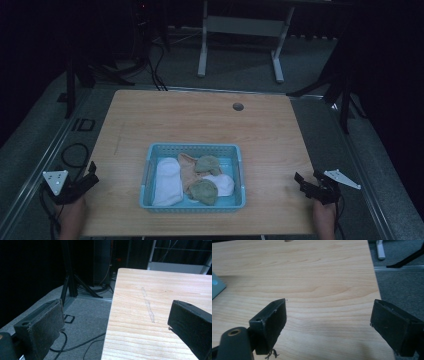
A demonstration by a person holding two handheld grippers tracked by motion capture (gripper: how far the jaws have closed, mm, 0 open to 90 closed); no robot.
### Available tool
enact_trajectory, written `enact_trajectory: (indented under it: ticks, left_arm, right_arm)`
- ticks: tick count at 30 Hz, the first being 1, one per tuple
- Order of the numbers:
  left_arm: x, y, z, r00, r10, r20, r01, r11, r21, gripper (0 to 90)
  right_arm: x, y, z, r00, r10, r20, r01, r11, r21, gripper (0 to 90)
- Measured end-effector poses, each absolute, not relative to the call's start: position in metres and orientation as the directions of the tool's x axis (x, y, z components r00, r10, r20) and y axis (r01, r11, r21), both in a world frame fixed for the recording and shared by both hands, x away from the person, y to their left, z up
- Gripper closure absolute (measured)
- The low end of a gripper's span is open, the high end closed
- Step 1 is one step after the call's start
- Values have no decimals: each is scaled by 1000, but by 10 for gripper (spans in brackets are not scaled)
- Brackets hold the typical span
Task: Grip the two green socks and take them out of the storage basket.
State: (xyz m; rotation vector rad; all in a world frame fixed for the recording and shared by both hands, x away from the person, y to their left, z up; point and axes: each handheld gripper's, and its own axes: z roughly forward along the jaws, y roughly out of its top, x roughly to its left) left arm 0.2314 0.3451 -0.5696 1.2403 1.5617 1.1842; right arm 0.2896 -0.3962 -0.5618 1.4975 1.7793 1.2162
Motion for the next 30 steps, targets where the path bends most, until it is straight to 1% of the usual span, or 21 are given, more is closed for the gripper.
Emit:
enact_trajectory:
  ticks: [5,7,8,9,10,13,14,15,16,17,18,19,20,21,22,25,30]
  left_arm:
    - [233,346,-569,-197,980,-34,252,84,964,8]
    - [233,345,-569,-197,980,-23,257,74,964,7]
    - [233,345,-569,-194,981,-22,260,73,963,7]
    - [233,345,-569,-194,981,-24,261,75,962,7]
    - [233,345,-569,-190,982,-26,267,77,961,8]
    - [234,346,-569,-174,984,-26,280,74,957,8]
    - [234,345,-569,-178,984,-20,279,70,958,8]
    - [234,345,-569,-183,983,-16,276,67,959,8]
    - [233,344,-569,-195,981,-11,263,63,963,8]
    - [233,344,-569,-195,981,-11,263,63,963,7]
    - [232,344,-569,-203,979,-12,254,64,965,8]
    - [232,344,-569,-205,979,-15,248,67,966,8]
    - [232,344,-569,-204,979,-19,247,71,966,7]
    - [232,345,-569,-206,978,-21,247,73,966,7]
    - [232,345,-569,-205,978,-22,245,73,967,7]
    - [232,344,-569,-207,978,-20,244,72,967,7]
    - [231,345,-569,-205,978,-21,242,72,968,7]
  right_arm:
    - [290,-395,-562,-271,949,159,503,-2,865,135]
    - [290,-396,-562,-287,944,162,511,8,860,130]
    - [290,-397,-562,-316,933,171,515,17,857,128]
    - [290,-397,-562,-316,933,171,515,17,857,128]
    - [291,-398,-562,-335,929,158,536,50,842,128]
    - [290,-401,-562,-344,923,173,538,43,842,127]
    - [290,-402,-561,-351,924,153,540,67,839,123]
    - [290,-402,-561,-351,924,153,540,67,839,123]
    - [289,-405,-560,-364,922,128,542,98,835,123]
    - [289,-405,-560,-364,922,128,542,98,835,123]
    - [288,-408,-561,-391,907,155,552,97,828,123]
    - [288,-408,-561,-391,907,155,552,97,828,123]
    - [289,-410,-562,-431,889,157,552,122,825,125]
    - [289,-410,-562,-431,889,157,552,122,825,125]
    - [289,-410,-562,-467,871,155,556,152,817,125]
    - [289,-410,-562,-494,853,167,553,160,818,128]
    - [291,-402,-560,-581,799,153,537,235,810,129]
